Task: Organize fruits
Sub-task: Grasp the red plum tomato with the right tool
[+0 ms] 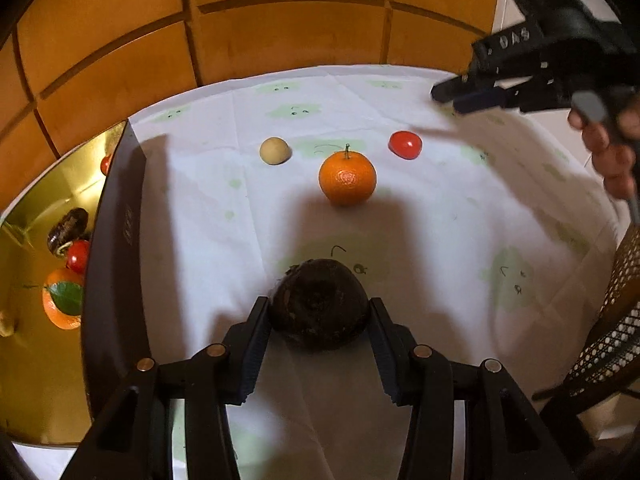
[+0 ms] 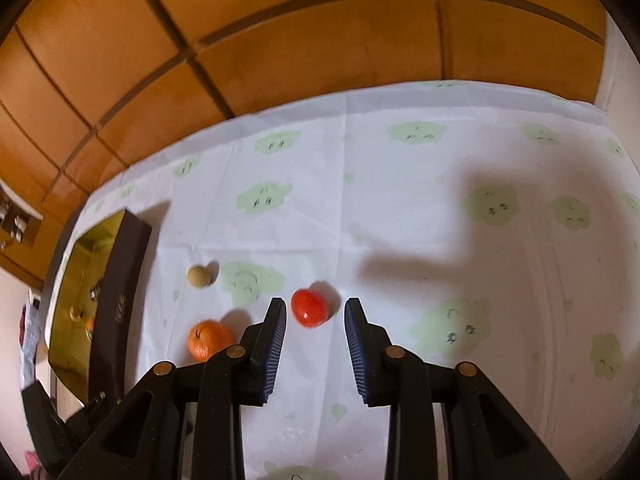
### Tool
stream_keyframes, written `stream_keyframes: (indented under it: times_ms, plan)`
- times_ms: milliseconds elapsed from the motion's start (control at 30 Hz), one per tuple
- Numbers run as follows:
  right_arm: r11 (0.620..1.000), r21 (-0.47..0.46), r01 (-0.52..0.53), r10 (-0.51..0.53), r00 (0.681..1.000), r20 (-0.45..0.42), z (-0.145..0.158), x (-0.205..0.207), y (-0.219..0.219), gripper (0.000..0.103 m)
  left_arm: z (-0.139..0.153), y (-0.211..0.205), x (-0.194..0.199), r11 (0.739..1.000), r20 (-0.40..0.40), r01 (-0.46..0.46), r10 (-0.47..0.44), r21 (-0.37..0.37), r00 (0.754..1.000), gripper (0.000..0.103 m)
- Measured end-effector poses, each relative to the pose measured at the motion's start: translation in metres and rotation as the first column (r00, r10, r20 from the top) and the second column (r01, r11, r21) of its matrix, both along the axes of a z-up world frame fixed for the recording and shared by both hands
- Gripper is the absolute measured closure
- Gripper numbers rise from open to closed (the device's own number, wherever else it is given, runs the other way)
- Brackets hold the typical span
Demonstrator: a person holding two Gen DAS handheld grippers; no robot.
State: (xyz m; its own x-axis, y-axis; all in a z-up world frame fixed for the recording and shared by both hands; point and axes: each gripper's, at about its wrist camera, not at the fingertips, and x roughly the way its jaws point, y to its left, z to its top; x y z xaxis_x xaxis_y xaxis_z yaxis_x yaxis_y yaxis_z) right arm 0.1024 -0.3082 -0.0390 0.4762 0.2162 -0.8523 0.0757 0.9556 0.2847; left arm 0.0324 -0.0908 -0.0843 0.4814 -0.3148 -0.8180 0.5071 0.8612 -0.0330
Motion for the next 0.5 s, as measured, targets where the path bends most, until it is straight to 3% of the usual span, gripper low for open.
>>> stream_keyframes:
  times_ms: [300,500]
  plan:
    - [0.976,-0.167,-0.142,0.133,0.989,-0.067,-0.023,0.01,0.033,0.073,-0.004,0.003,-0.002,0.999,0.021,0.004,-0.003,-0.032,1.0,0.054]
    - [0.954,-0.218,-0.205,0.19,0.978,-0.091,-0.035,0.018,0.046,0.068,-0.006,0.005,0.0,0.999,0.024,0.002,-0.001,-0.049,1.0,0.054]
